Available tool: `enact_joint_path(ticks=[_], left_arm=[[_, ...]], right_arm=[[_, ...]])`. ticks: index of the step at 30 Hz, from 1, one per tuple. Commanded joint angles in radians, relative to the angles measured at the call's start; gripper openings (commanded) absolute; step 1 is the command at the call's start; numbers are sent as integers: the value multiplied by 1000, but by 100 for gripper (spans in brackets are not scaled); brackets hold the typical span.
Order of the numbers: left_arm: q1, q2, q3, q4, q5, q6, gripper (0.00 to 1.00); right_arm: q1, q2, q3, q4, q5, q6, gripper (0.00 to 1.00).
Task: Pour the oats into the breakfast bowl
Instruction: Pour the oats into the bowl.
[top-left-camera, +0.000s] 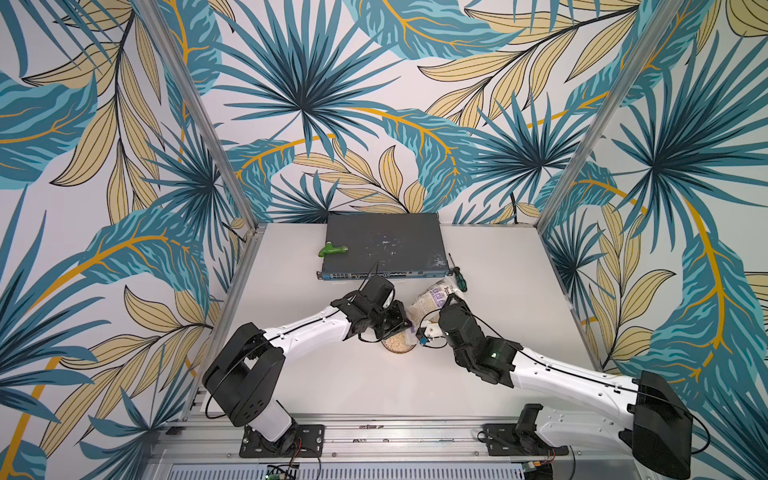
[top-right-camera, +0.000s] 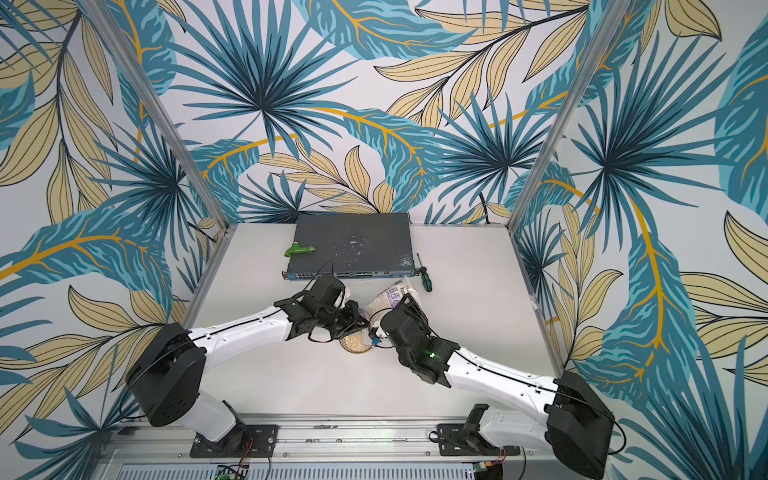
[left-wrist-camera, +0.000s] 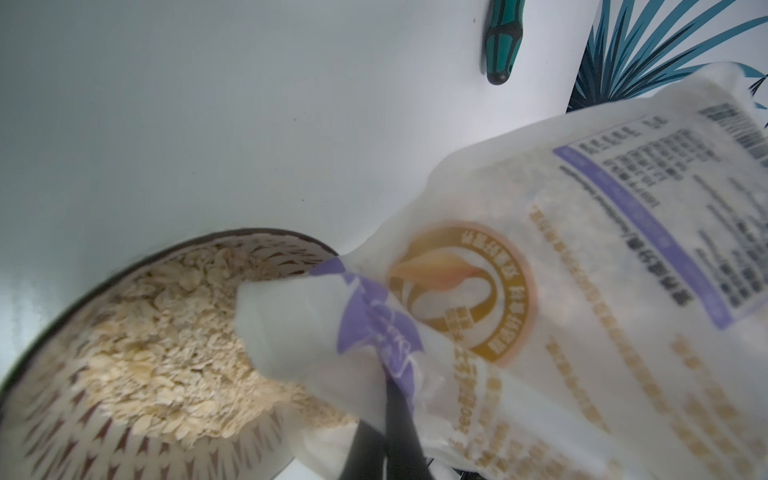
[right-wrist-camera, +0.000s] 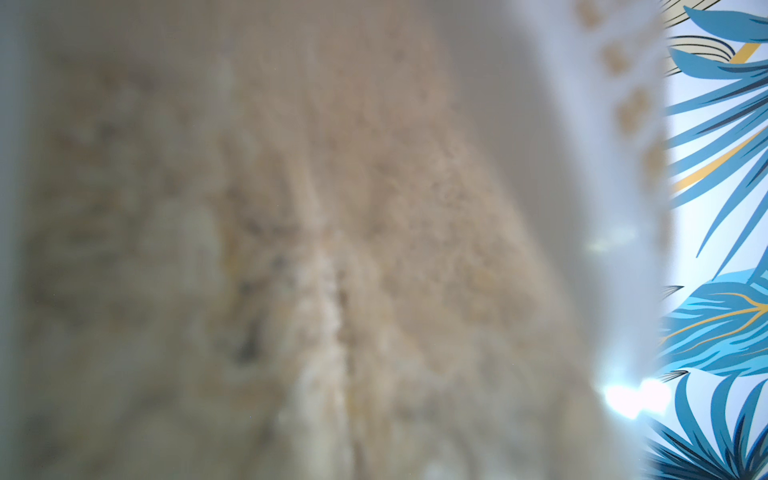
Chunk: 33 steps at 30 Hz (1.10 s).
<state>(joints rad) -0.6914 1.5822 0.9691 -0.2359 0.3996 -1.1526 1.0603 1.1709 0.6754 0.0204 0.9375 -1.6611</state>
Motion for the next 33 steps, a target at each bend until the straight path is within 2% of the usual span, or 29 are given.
enact_joint_path(ticks=[1, 20, 33], left_arm=[[39, 49, -63, -162, -170, 9, 0], [39, 46, -72, -157, -166, 7, 0], [39, 48, -73, -150, -158, 6, 0]], right_arm=[[-1, -75, 108, 222, 92, 55, 0], [7, -39, 195, 158, 83, 51, 0], [21, -19, 201, 185, 80, 35, 0]])
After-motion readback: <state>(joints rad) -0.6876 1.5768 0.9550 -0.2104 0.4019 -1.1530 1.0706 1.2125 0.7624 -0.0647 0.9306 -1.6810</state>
